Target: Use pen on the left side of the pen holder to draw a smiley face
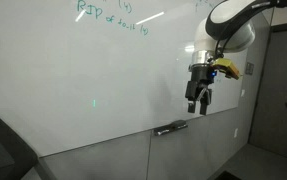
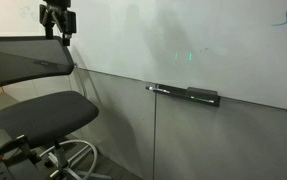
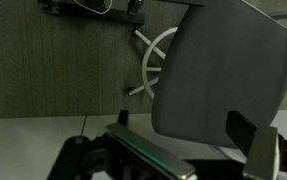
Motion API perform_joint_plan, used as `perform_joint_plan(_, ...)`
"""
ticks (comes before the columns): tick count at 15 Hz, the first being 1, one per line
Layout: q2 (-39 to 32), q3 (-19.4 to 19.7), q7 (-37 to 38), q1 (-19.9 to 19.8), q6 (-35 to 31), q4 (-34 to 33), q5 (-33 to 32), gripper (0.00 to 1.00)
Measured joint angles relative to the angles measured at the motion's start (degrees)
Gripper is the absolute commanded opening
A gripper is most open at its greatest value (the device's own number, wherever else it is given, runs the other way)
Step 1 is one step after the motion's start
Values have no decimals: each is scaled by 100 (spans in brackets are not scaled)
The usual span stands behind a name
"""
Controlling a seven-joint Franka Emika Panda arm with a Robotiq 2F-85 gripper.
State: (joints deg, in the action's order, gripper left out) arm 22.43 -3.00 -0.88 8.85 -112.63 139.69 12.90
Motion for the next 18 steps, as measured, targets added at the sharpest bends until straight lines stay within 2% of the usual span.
perform_joint_plan(18,-28,1,0,-20,-96,-51,19,100)
